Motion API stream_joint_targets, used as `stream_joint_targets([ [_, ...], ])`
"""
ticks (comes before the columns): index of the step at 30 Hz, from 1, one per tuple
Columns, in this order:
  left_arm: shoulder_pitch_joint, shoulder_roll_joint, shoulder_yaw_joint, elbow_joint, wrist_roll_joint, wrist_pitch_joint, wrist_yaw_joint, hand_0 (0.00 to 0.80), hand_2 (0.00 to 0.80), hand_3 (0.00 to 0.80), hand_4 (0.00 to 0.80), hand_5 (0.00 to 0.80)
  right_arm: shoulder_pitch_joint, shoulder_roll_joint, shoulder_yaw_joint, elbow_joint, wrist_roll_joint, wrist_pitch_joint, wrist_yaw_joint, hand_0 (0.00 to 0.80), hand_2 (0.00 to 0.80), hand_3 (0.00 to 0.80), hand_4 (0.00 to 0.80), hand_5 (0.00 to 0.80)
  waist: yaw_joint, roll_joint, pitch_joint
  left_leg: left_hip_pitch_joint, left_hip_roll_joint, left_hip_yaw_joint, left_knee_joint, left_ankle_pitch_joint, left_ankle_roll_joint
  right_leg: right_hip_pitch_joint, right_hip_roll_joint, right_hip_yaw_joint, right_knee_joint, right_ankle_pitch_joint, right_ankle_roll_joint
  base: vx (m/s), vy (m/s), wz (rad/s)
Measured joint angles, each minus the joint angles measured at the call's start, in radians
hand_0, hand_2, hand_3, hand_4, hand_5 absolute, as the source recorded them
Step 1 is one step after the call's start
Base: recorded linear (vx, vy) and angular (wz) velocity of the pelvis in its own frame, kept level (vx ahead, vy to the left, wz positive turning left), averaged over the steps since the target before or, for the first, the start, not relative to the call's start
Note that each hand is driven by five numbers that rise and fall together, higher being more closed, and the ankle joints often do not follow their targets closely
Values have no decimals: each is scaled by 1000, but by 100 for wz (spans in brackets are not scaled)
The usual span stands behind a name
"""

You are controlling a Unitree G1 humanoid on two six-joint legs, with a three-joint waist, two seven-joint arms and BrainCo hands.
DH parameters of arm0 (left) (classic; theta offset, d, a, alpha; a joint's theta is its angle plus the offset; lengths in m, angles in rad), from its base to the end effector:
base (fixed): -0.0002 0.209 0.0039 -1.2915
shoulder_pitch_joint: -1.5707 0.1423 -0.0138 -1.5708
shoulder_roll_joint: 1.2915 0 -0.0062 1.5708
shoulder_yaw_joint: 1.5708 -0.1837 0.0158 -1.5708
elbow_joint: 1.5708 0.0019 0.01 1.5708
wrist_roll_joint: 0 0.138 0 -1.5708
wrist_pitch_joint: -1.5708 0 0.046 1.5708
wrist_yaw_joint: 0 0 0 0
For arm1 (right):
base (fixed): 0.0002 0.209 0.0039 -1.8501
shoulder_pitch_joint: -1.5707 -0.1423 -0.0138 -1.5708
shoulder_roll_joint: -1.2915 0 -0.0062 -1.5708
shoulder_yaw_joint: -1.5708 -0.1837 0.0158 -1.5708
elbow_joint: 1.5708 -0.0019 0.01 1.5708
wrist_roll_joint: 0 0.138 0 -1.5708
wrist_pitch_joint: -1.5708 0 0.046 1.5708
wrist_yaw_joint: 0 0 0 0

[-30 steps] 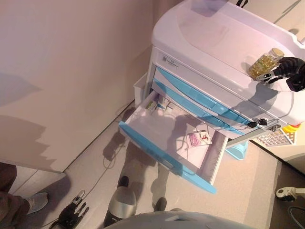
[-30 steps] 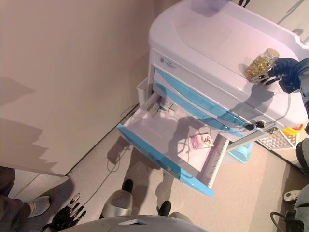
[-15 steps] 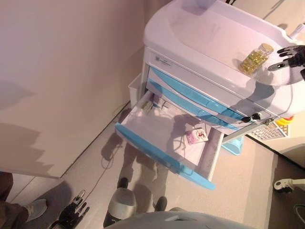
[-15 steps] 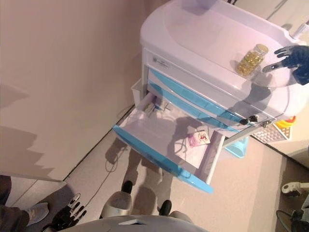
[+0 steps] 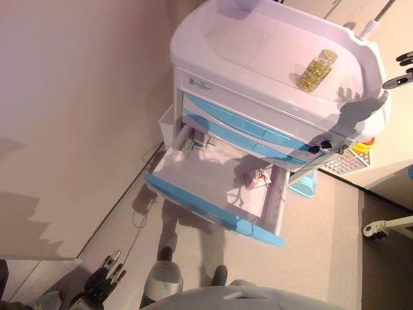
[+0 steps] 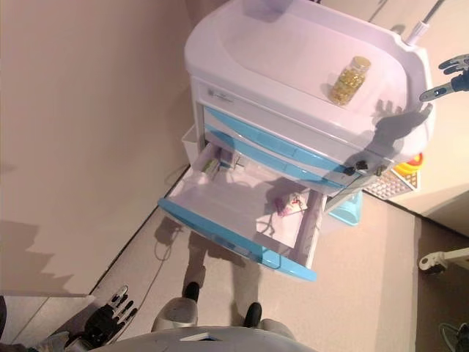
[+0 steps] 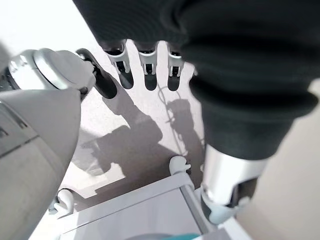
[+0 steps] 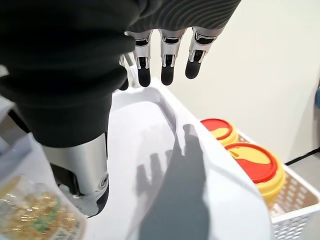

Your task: Open the drawer and pick up the medicine

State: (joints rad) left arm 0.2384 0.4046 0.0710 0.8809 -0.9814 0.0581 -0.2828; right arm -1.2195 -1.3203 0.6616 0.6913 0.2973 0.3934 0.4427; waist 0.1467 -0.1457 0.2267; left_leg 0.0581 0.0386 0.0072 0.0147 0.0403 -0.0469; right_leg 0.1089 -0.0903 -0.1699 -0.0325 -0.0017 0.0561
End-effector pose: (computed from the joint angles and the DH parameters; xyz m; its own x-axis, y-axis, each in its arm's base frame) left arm 0.0433 0.2905 -0.0840 0.6079 0.1515 -0.7794 -0.6238 0.6985 -0.3507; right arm 0.2708 -0.3580 0.3281 0.9401 -0.2926 -0.1750 0.0474 0.6204 -0.7829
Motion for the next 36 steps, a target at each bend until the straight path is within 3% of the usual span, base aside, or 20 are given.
stream_joint_targets([
  [3,10,3,-26,-41,100,-22,-12,0,0,0,0,0,154,-11,-195,-118,55,-6,-21,0,0,0,0,0,-11,3,-10,0,2,18,-5,0,2,-12,-1,21,2,3,1,-54,20,-15],
  [7,10,6,-55,-52,250,-34,-15,0,0,0,0,0,508,3,-495,-359,154,-20,-72,0,0,0,0,0,-54,19,-14,-1,3,39,-7,-3,6,-33,-2,38,19,3,1,-60,39,-15],
  [10,10,4,-80,-52,366,-46,-9,0,0,0,0,0,769,45,-698,-528,180,-28,-113,0,0,0,0,0,-100,51,-22,-1,3,62,-9,-5,9,-45,-2,60,21,4,4,-62,38,-23],
  [13,8,2,-102,-54,440,-74,-8,0,0,0,0,0,989,121,-834,-667,198,-48,-133,0,0,0,0,0,-147,86,-29,6,5,83,-17,-7,10,-53,-1,82,26,5,5,-24,18,-23],
  [17,-8,-6,-147,-56,474,-107,-12,0,0,0,0,0,1122,228,-865,-730,227,-63,-132,0,0,0,0,0,-207,125,-43,18,13,117,-26,-9,8,-64,3,105,28,5,9,-13,11,-24],
  [20,-33,-16,-169,-60,490,-113,-15,0,0,0,0,0,1148,282,-857,-730,233,-67,-131,0,0,0,0,0,-232,137,-40,20,14,130,-26,-9,8,-69,1,106,31,7,13,-28,0,-15],
  [32,-145,-8,-308,-73,666,-153,13,0,0,0,0,0,1196,414,-836,-736,352,-88,-90,0,0,0,0,0,-268,159,-12,35,13,165,-48,-8,9,-87,0,129,32,11,14,-30,0,-9],
  [36,-190,1,-341,-73,694,-152,23,0,0,0,0,0,1253,532,-779,-734,438,-89,-61,0,0,0,0,0,-287,164,-4,36,14,176,-55,-8,8,-99,1,137,33,10,16,-37,-26,-8],
])
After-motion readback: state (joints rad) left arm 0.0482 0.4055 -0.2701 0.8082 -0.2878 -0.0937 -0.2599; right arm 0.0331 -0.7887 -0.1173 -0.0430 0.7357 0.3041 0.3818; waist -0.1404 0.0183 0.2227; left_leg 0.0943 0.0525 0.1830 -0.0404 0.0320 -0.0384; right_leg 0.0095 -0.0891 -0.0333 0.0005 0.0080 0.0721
